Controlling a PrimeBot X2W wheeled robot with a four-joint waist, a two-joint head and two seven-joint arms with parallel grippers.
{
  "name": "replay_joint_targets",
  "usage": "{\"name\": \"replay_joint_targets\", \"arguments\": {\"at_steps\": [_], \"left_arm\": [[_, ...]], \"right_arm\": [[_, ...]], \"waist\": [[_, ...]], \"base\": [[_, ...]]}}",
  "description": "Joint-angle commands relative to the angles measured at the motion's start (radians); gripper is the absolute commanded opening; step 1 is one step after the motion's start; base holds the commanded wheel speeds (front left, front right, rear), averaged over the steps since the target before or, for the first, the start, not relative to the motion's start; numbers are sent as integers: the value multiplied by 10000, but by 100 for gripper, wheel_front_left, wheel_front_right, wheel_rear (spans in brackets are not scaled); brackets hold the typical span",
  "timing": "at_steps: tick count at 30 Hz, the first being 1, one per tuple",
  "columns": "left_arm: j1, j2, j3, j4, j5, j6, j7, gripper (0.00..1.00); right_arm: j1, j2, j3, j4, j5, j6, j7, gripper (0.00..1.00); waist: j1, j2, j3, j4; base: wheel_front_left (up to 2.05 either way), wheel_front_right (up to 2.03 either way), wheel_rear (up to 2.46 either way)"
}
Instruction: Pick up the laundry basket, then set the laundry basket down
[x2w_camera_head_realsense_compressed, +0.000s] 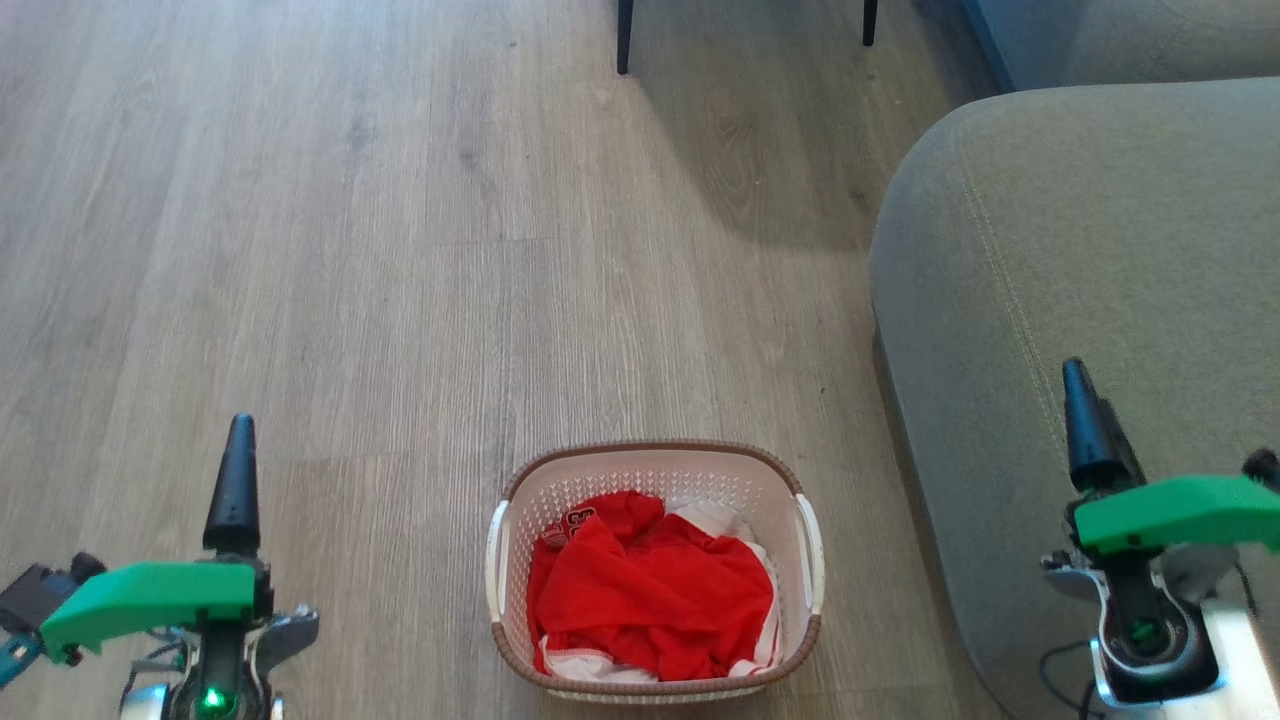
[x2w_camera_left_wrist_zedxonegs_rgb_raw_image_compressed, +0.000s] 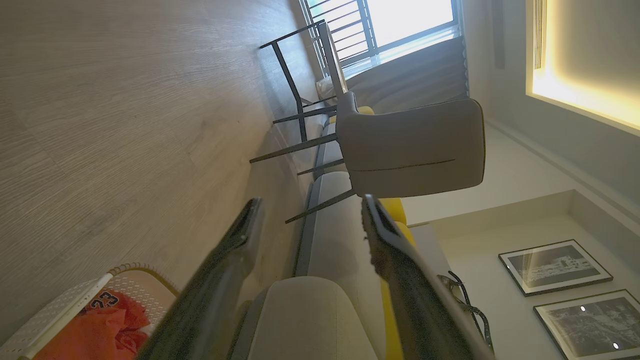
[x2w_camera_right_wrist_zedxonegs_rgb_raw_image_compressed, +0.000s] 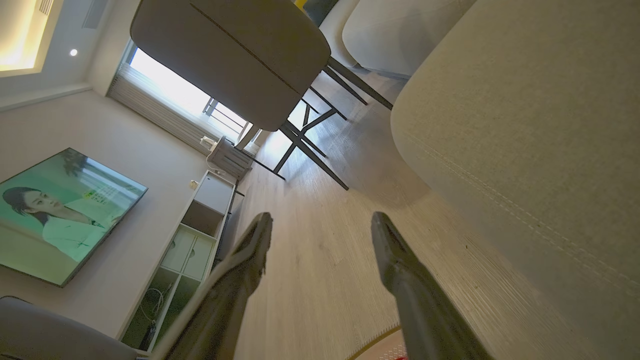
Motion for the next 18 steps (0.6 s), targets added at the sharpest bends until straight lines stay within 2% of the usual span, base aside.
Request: {"name": "replay_joint_targets", "arguments": {"at_steps": [1,5,8,12,18], "left_arm": [[-589,91,85,-384,96,-30,-68,100],[-615,93,106,-689,871,-24,-185,100],[-679,95,59,-950,1598,183,-273,100],[-763,97,-230,-1447,2672,731,-390,100],[-894,100,-1156,-2120,4705,1812,-566,100]], "right_arm": [[-566,-201,110,-427,-166,31,-118,100],[-677,-291,276,-715,-908,33,-235,100],[-766,-365,423,-922,-1460,35,-323,100],[-875,-489,686,-1164,-2210,37,-440,100],[-1042,-646,1036,-1488,-3276,40,-615,100]], "waist": [[0,-1,0,0],[0,-1,16,15],[0,-1,38,25],[0,-1,79,40],[0,-1,155,73]], "base": [[0,0,0],[0,0,0],[0,0,0],[0,0,0],[0,0,0]]}}
